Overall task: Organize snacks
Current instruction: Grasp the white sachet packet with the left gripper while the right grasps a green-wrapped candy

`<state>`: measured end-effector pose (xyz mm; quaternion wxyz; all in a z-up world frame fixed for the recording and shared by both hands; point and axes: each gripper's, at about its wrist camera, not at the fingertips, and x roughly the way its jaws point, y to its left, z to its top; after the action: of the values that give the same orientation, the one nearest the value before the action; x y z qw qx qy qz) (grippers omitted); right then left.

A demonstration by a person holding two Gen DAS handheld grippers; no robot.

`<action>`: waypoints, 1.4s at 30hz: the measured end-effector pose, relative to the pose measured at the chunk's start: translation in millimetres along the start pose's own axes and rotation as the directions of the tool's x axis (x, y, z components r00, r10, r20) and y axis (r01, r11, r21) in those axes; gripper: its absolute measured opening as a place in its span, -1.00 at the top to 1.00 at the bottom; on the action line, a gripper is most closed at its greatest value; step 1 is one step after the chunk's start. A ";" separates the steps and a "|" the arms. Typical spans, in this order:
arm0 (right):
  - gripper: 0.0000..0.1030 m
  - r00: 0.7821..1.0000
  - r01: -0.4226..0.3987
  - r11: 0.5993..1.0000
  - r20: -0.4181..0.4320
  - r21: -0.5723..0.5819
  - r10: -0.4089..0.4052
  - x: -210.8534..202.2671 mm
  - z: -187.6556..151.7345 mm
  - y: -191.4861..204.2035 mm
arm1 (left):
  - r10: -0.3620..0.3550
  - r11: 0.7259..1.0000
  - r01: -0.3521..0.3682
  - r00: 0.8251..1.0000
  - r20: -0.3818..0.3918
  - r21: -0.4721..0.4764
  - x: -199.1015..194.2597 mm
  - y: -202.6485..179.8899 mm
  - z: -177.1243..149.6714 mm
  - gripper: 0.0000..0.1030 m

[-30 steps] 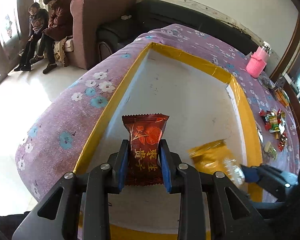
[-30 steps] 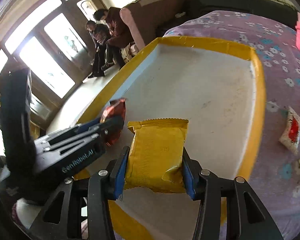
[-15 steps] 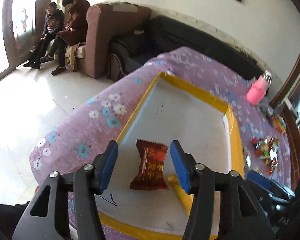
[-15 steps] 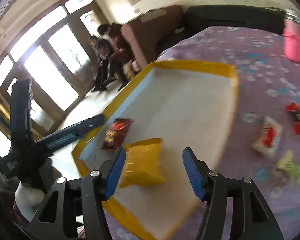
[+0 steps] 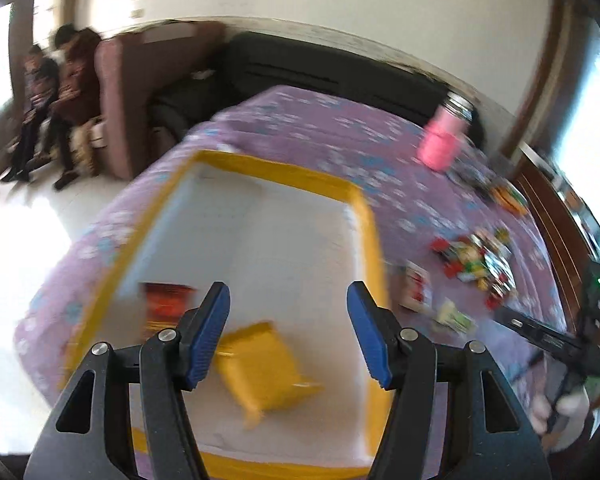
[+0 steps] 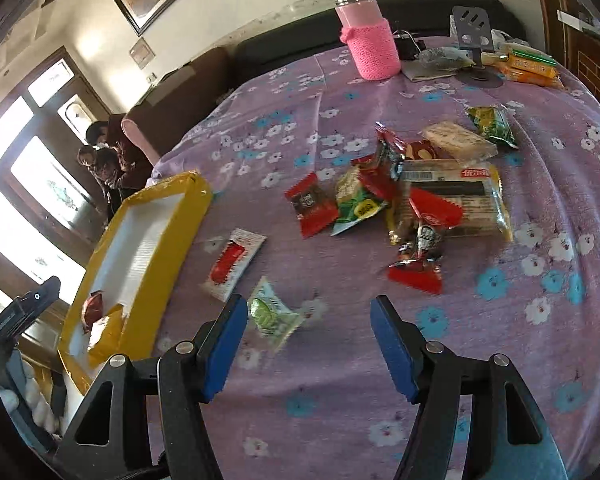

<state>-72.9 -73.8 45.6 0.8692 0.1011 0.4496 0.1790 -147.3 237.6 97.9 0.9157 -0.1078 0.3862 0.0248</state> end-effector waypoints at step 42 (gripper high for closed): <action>0.58 0.995 0.104 0.992 0.019 -0.072 -0.103 35.8 -1.3 -2.4 | 0.067 0.898 0.045 0.970 -0.235 0.438 138.2 -173.3 -11.4 0.51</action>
<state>-54.4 -61.5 17.4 0.8838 0.0474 0.4408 0.1493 -36.2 60.8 22.7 0.8615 0.1020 0.4922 -0.0715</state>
